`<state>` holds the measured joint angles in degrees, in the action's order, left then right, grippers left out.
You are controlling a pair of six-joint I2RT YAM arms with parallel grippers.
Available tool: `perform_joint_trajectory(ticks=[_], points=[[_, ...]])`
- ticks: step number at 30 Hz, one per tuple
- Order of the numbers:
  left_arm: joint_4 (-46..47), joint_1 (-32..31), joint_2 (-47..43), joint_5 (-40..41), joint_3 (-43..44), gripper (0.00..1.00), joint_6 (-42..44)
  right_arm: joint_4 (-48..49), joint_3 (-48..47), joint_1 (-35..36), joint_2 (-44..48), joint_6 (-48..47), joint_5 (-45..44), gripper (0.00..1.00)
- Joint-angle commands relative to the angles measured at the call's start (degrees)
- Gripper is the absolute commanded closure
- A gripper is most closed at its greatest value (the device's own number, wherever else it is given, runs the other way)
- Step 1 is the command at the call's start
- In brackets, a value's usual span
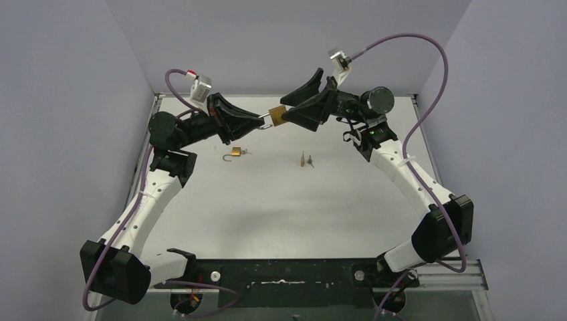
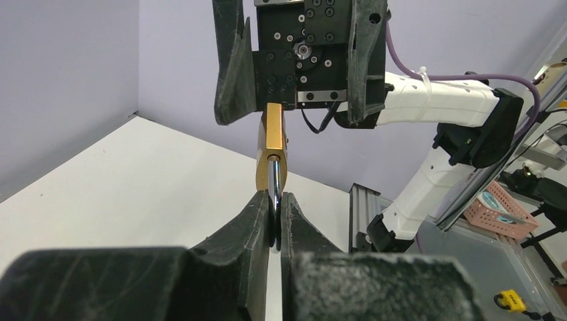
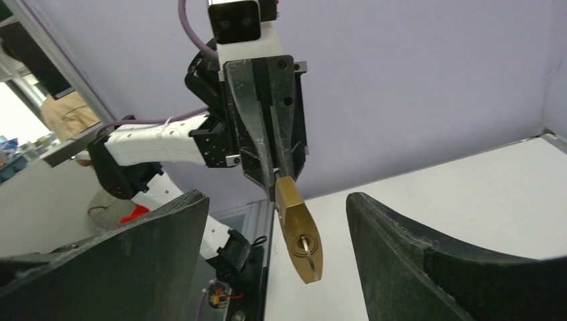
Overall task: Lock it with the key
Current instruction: Lock the lock.
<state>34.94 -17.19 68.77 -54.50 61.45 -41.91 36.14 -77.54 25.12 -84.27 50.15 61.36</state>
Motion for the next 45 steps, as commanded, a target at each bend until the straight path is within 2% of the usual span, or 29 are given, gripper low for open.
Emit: perform_joint_trajectory(ticks=[1,8,13,18,22,25,27,28,29,31,32,33,34,37,40,44,45], points=[[4.6,0.9,-0.7,0.9,3.6,1.00,-1.2,16.7,-2.4,0.3,-2.3,11.7,6.3,0.26],[5.0,1.6,-0.6,1.3,3.8,1.00,-1.6,12.4,-2.5,1.3,-2.4,8.7,6.7,0.34],[5.0,1.8,-0.3,1.1,4.0,1.00,-1.8,5.9,-3.5,2.1,-1.6,4.0,6.6,0.49],[5.0,1.9,-0.2,1.4,3.8,1.00,-1.9,-1.4,-4.7,3.3,-1.2,-1.4,6.4,0.56],[4.9,2.0,-0.2,2.2,3.6,1.00,-1.8,-9.0,-5.9,4.7,-1.0,-7.0,6.1,0.72],[4.9,2.3,-0.2,2.5,3.7,1.00,-2.0,-16.1,-7.7,5.4,-0.9,-12.1,5.5,1.00],[5.3,2.4,-0.2,2.4,3.5,1.00,-2.8,-17.9,-8.1,5.2,-0.7,-13.1,5.1,1.00],[6.4,2.5,0.0,2.0,3.5,0.95,-3.7,-17.9,-8.1,4.9,-0.5,-12.8,4.8,1.00],[7.7,2.6,0.2,1.2,3.4,0.79,-5.1,-17.8,-8.1,4.5,-0.3,-12.4,4.8,1.00],[12.0,2.8,1.1,-1.1,3.3,0.58,-8.7,-16.3,-8.3,3.4,-0.2,-10.6,5.4,1.00],[14.0,2.8,1.8,-2.5,3.5,0.18,-10.6,-15.1,-8.4,2.7,-0.2,-9.0,6.1,1.00],[16.0,2.8,2.5,-4.2,3.8,0.05,-12.5,-13.5,-8.5,2.2,-0.4,-7.3,7.0,1.00],[17.7,3.0,3.4,-6.3,4.2,0.04,-14.9,-11.8,-8.8,1.7,-0.6,-5.5,7.9,1.00],[22.3,3.5,5.9,-10.2,6.2,0.04,-21.4,-6.1,-9.4,0.6,-1.3,-0.5,10.0,1.00],[29.0,3.6,8.9,-13.5,8.4,0.13,-28.6,-0.2,-9.7,-0.1,-2.1,4.7,11.3,1.00],[41.0,3.8,14.2,-16.7,11.3,0.44,-41.9,8.4,-11.1,-0.3,-4.0,12.8,13.2,1.00],[44.2,3.8,15.6,-16.9,12.2,0.46,-44.7,10.0,-11.6,-0.3,-4.6,14.5,13.5,1.00]])
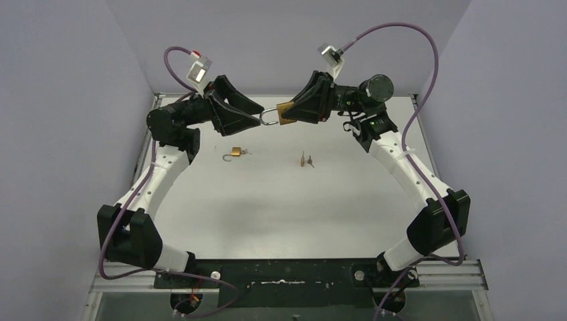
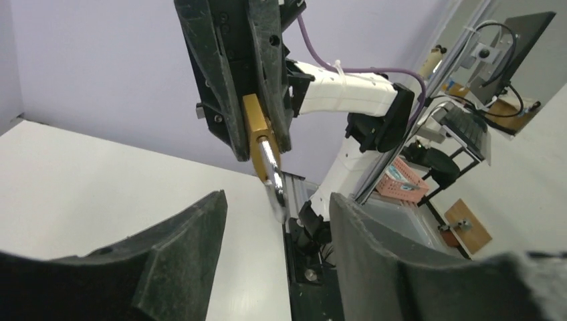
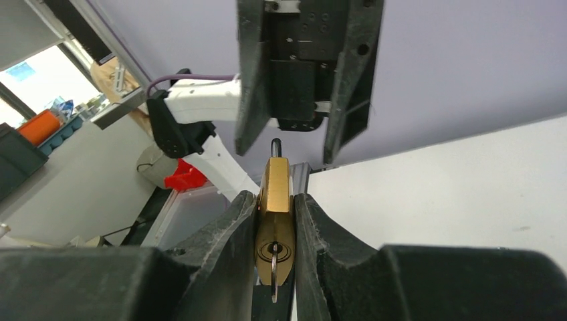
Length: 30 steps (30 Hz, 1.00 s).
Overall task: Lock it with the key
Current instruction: Lock the lock.
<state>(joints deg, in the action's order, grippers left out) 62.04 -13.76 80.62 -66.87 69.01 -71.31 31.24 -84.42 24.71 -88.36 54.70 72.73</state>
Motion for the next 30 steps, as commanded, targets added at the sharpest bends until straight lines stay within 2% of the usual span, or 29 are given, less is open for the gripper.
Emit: perform_joint_trajectory(ticks=[1,11,16,19,28,30], points=[[17.8,0.2,4.7,-4.9,5.5,0.47,-16.6,16.1,-5.1,0.2,-0.9,11.3,2.3,1.00],[17.8,-0.5,5.5,-4.5,7.3,0.46,-15.7,17.7,-5.7,0.2,-2.3,13.3,3.0,1.00],[17.9,-1.4,4.8,-4.7,7.8,0.36,-15.7,17.8,-5.3,0.2,-2.6,13.3,3.2,1.00],[17.8,-2.3,4.5,-5.9,8.0,0.36,-15.8,18.0,-5.1,0.1,-2.7,13.3,3.1,1.00],[17.8,-3.8,5.5,-6.6,8.5,0.62,-16.5,18.3,-4.9,0.1,-2.7,13.8,3.3,1.00],[17.9,-3.7,5.7,-6.3,9.1,0.62,-16.6,18.4,-4.7,0.1,-2.6,13.9,3.5,1.00]])
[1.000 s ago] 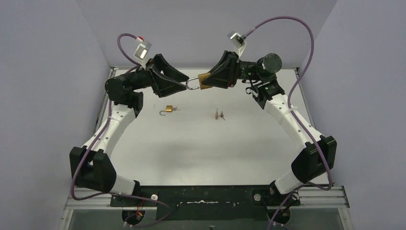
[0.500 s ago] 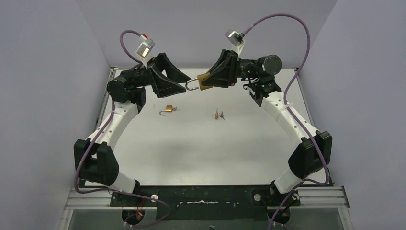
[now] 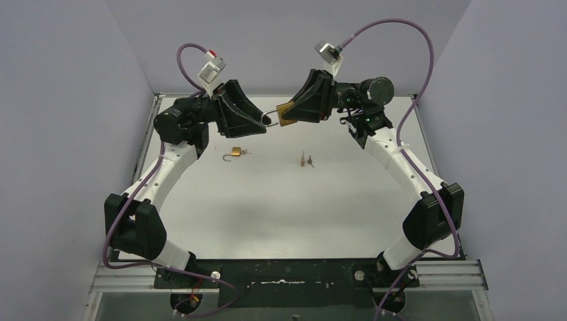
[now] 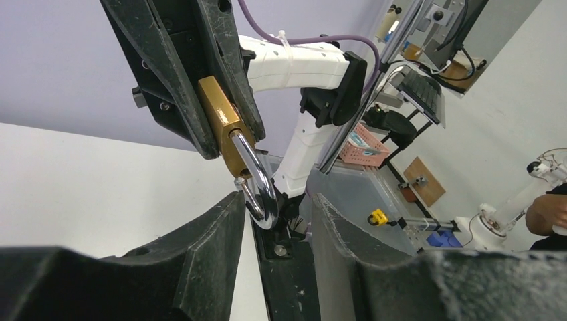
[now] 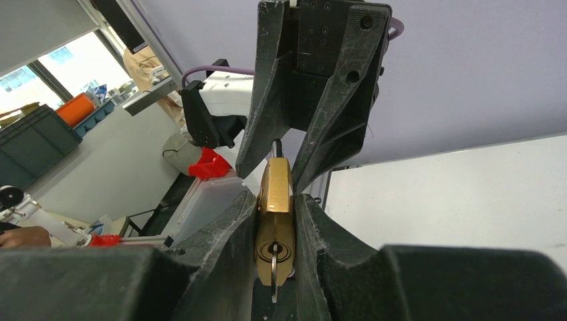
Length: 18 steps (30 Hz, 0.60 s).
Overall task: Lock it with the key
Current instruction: Lock the lock.
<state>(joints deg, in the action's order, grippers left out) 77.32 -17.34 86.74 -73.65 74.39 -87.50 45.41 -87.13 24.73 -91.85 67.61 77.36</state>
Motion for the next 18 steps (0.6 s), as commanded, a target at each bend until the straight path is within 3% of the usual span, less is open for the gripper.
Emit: perform_joint_trajectory(ticks=[1,5,9,16,18], points=[[2.6,0.1,-0.4,0.7,3.8,0.62,-0.5,4.2,-1.9,0.1,1.0,0.9,-1.1,1.00],[2.6,1.2,-0.6,1.9,4.5,0.64,-1.5,4.3,-1.6,0.1,1.2,0.9,-1.0,1.00],[2.6,1.3,-0.8,2.5,4.9,0.76,-2.2,4.3,-1.5,0.1,1.3,1.0,-0.8,1.00],[2.6,0.1,-1.1,1.3,4.5,0.77,-3.0,4.3,-1.6,0.1,1.2,1.0,-0.7,1.00],[2.6,-0.5,-1.2,0.8,4.2,0.86,-3.1,4.3,-1.6,0.1,1.2,1.0,-0.7,1.00]])
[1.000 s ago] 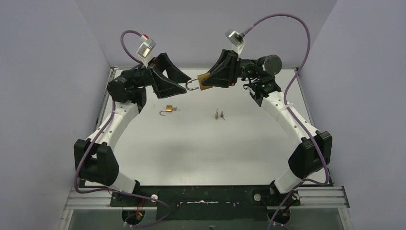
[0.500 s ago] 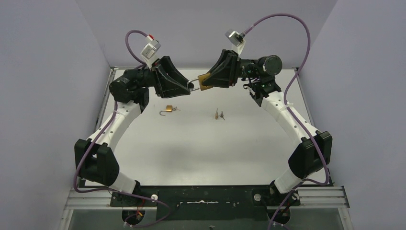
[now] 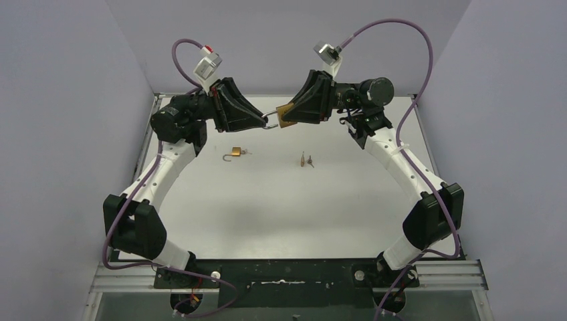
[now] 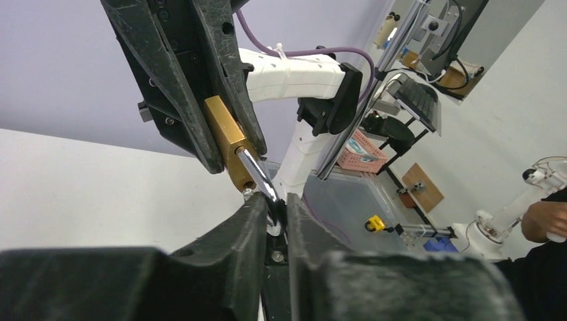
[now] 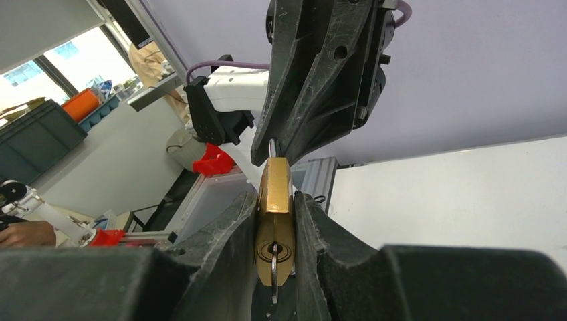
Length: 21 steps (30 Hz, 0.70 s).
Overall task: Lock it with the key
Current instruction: Lock the lock.
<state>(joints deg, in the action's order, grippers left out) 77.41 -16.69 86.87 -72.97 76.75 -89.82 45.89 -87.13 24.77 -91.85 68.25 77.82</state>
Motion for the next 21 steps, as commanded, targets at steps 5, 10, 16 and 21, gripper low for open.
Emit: perform_joint_trajectory(ticks=[5,10,16,21], points=[[2.5,-2.8,-1.8,0.6,1.6,1.00,-0.9,3.9,-1.8,0.0,1.1,0.3,-1.1,1.00],[2.5,-4.4,-1.6,1.9,2.4,1.00,-3.1,3.8,-1.9,-0.1,1.0,-0.7,-1.5,1.00],[2.5,-5.8,-1.2,3.8,2.9,1.00,-4.4,-4.1,-1.4,0.2,2.6,-8.9,-3.4,1.00],[2.5,-6.4,-0.7,4.1,2.9,1.00,-4.4,-11.1,-1.5,0.8,4.0,-15.3,-4.2,1.00]])
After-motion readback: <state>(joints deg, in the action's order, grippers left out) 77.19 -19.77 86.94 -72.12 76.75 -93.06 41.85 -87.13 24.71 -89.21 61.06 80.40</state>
